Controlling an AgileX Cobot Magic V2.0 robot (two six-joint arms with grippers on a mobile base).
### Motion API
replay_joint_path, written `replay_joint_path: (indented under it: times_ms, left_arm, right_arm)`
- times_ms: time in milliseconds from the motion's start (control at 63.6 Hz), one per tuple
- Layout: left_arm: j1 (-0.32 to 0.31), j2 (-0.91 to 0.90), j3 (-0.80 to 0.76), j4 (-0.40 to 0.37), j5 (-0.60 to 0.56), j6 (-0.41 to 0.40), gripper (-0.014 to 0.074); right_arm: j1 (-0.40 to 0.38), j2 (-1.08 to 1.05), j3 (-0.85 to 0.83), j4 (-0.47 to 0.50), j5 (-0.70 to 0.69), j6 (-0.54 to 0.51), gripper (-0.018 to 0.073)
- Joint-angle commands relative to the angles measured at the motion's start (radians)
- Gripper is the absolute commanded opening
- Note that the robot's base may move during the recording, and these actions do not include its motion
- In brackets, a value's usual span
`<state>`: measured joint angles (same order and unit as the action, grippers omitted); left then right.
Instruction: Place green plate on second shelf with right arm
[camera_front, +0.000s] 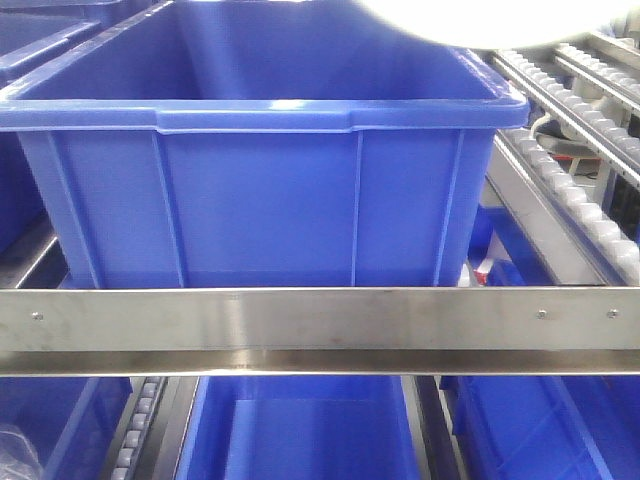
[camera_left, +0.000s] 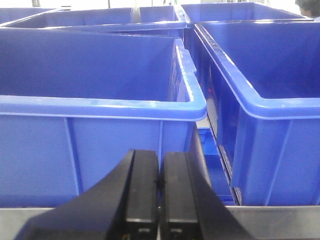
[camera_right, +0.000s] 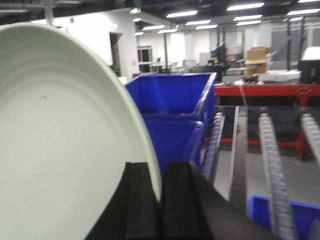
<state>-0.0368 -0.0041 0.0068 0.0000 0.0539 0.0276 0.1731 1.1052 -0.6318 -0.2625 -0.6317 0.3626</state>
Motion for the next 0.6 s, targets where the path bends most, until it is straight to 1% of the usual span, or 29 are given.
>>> replay_joint_path:
  times_ms: [0,63,189,252,346,440,472,519,582]
  left_arm:
    - [-0.003,-0.016,0.040,0.000,-0.082,-0.002,0.0130]
    - [-0.003,-0.016,0.040,0.000,-0.082,-0.002,0.0130]
    - [-0.003,-0.016,0.040,0.000,-0.082,-0.002,0.0130]
    - [-0.003,-0.016,0.040,0.000,-0.082,-0.002,0.0130]
    - [-0.003,-0.016,0.040,0.000,-0.082,-0.002,0.0130]
    - [-0.003,-0.016,0.040,0.000,-0.082,-0.002,0.0130]
    - [-0.003,-0.016,0.040,0.000,-0.082,-0.002,0.0130]
    - [-0.003,-0.016,0.040,0.000,-0.082,-0.002,0.0130]
    - [-0.003,-0.016,0.040,0.000,-0.082,-0.002,0.0130]
  right_arm:
    - [0.025,0.159,-0.151,0.003,-0.153,0.011,0.0057]
    - [0.054,0.294,-0.264,0.003,-0.157,0.011,0.0057]
    - [0.092,0.499,-0.456,0.003,-0.135,0.013,0.0061]
    - [0.109,0.565,-0.529,0.003,-0.118,0.042,0.0072]
    - [0.128,0.629,-0.625,0.003,-0.076,0.094,0.0174]
    - [0.138,0.645,-0.679,0.000,-0.015,0.101,0.0331]
    - [0.138,0.645,-0.694,0.000,0.011,0.100,0.0369]
    - [0.138,0.645,-0.707,-0.002,0.041,0.099,0.0388]
    - [0.138,0.645,-0.718,-0.008,0.053,0.099,0.0382]
